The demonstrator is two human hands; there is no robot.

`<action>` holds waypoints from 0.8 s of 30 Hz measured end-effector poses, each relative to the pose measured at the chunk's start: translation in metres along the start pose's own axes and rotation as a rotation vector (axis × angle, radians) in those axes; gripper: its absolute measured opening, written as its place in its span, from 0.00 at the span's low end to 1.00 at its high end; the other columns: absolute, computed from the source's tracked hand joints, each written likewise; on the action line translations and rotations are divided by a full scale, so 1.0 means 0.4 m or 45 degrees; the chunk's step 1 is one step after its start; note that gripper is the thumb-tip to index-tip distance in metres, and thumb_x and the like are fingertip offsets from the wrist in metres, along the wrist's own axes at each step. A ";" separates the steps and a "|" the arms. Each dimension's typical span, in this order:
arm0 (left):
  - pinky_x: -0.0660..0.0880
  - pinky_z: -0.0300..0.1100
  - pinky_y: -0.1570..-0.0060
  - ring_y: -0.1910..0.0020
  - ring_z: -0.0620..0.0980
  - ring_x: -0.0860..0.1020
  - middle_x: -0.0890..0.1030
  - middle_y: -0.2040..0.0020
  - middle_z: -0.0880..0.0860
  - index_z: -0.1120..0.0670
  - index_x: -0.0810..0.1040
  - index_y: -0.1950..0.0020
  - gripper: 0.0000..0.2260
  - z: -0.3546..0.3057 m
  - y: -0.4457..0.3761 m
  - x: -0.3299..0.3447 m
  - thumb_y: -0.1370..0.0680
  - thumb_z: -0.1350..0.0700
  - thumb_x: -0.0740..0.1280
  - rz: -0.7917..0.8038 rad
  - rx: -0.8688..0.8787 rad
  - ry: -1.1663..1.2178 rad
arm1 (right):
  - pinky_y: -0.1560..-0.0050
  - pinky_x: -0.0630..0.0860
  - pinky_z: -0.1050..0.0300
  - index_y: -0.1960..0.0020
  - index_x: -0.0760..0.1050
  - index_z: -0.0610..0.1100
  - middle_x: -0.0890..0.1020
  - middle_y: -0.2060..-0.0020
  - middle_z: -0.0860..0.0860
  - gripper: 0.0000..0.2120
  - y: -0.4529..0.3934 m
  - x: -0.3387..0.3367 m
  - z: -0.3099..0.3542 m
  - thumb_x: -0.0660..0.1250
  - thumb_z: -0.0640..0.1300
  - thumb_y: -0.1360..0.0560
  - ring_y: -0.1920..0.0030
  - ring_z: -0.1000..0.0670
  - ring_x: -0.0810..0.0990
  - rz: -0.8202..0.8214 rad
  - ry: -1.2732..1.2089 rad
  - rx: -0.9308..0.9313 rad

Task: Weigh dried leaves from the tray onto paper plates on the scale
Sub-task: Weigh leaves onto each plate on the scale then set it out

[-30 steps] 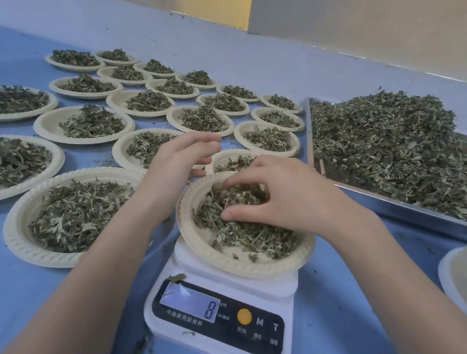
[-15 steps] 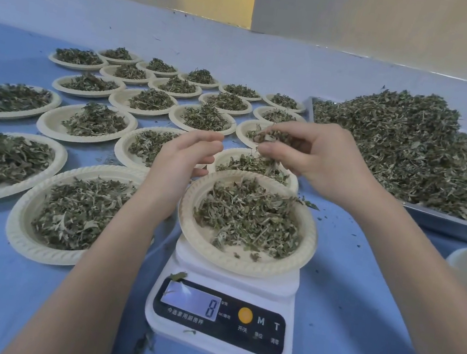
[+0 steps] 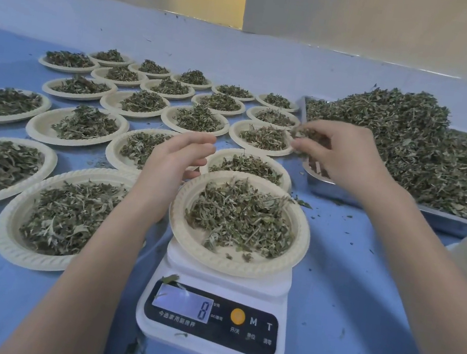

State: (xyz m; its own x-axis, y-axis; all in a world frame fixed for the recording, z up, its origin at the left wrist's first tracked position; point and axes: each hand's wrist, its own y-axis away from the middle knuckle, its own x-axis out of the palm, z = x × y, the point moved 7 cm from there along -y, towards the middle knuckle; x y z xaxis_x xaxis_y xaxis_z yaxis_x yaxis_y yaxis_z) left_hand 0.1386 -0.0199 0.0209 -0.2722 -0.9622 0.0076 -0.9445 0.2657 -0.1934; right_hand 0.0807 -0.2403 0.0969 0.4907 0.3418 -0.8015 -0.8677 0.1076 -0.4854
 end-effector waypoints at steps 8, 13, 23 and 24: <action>0.74 0.49 0.43 0.44 0.52 0.78 0.83 0.46 0.51 0.46 0.82 0.50 0.13 -0.004 0.010 0.006 0.33 0.48 0.67 0.005 -0.008 0.017 | 0.48 0.72 0.50 0.40 0.75 0.35 0.78 0.46 0.36 0.18 0.004 0.056 -0.251 0.63 0.48 0.21 0.46 0.38 0.76 0.138 0.419 0.531; 0.73 0.48 0.43 0.44 0.51 0.78 0.83 0.47 0.50 0.46 0.82 0.50 0.13 -0.002 0.010 0.008 0.33 0.47 0.66 0.016 -0.003 -0.018 | 0.39 0.67 0.47 0.34 0.73 0.43 0.76 0.38 0.40 0.37 0.037 0.099 -0.282 0.43 0.68 0.23 0.38 0.39 0.73 0.509 0.420 0.592; 0.75 0.44 0.49 0.43 0.53 0.78 0.83 0.46 0.53 0.47 0.83 0.51 0.12 -0.001 0.007 0.001 0.33 0.48 0.67 0.002 -0.001 0.036 | 0.42 0.64 0.58 0.27 0.63 0.56 0.72 0.33 0.52 0.30 0.014 0.086 -0.035 0.52 0.67 0.25 0.35 0.50 0.71 0.538 0.206 0.044; 0.75 0.44 0.49 0.43 0.53 0.78 0.83 0.46 0.53 0.47 0.83 0.52 0.12 -0.002 0.006 0.001 0.33 0.48 0.67 -0.001 -0.002 0.041 | 0.46 0.65 0.62 0.29 0.66 0.58 0.74 0.36 0.55 0.30 0.020 0.077 0.022 0.54 0.69 0.28 0.39 0.54 0.73 0.531 0.060 -0.046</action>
State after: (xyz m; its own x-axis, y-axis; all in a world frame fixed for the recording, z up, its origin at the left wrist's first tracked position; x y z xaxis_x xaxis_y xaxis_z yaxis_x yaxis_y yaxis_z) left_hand 0.1360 -0.0196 0.0213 -0.2773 -0.9600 0.0394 -0.9450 0.2651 -0.1915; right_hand 0.0880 -0.2205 0.0716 0.1019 0.3063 -0.9465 -0.9898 -0.0639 -0.1272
